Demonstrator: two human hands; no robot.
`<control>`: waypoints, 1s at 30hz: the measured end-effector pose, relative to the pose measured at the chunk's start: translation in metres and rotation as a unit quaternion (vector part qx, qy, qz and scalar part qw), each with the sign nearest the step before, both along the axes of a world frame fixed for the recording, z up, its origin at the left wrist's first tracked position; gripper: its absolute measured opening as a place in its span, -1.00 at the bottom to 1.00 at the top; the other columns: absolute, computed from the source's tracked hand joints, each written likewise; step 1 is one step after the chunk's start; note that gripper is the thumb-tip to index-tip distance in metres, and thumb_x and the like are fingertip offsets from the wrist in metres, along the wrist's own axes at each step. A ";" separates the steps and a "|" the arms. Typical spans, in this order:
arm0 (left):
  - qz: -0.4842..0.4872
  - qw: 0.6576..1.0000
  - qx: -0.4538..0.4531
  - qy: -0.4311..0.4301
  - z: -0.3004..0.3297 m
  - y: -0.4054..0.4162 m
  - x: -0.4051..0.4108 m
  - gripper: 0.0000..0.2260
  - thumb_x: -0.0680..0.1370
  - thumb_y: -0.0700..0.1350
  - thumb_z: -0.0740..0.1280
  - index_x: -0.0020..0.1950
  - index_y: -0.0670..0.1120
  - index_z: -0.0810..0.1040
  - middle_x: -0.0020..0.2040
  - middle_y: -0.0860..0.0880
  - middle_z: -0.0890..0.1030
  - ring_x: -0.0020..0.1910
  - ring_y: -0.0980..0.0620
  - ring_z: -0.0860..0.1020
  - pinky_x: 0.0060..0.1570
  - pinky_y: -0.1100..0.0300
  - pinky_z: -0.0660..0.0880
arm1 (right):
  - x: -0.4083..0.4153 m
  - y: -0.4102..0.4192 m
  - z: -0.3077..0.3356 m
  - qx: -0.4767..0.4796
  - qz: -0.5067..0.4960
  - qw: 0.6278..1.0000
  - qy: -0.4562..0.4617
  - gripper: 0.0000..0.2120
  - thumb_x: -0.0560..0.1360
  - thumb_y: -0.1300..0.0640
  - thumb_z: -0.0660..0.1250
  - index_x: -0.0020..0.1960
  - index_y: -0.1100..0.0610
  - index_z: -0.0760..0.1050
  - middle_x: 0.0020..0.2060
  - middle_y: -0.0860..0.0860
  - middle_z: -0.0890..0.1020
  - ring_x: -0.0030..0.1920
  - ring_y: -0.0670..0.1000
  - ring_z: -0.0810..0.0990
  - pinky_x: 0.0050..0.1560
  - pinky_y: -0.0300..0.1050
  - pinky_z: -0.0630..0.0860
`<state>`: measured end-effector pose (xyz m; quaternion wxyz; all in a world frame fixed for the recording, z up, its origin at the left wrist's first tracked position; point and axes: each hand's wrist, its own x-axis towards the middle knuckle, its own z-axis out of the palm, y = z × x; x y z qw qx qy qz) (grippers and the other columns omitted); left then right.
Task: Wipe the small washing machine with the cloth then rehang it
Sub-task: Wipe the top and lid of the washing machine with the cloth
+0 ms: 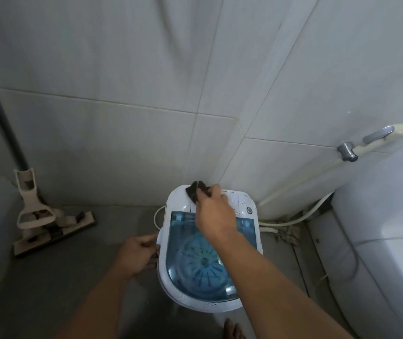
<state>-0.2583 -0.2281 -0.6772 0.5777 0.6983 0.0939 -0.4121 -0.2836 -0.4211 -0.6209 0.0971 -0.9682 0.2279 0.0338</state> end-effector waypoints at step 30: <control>0.024 1.000 0.006 0.015 0.011 -0.004 -0.001 -0.69 0.58 -0.37 0.24 0.28 -0.16 0.57 -0.28 -0.06 0.69 -0.35 0.01 0.65 -0.46 0.27 0.58 | 0.014 0.002 0.001 -0.047 0.012 0.998 0.045 -0.32 0.53 0.28 0.27 0.60 0.15 0.14 0.35 0.19 0.31 0.28 0.23 0.39 0.08 0.10 0.55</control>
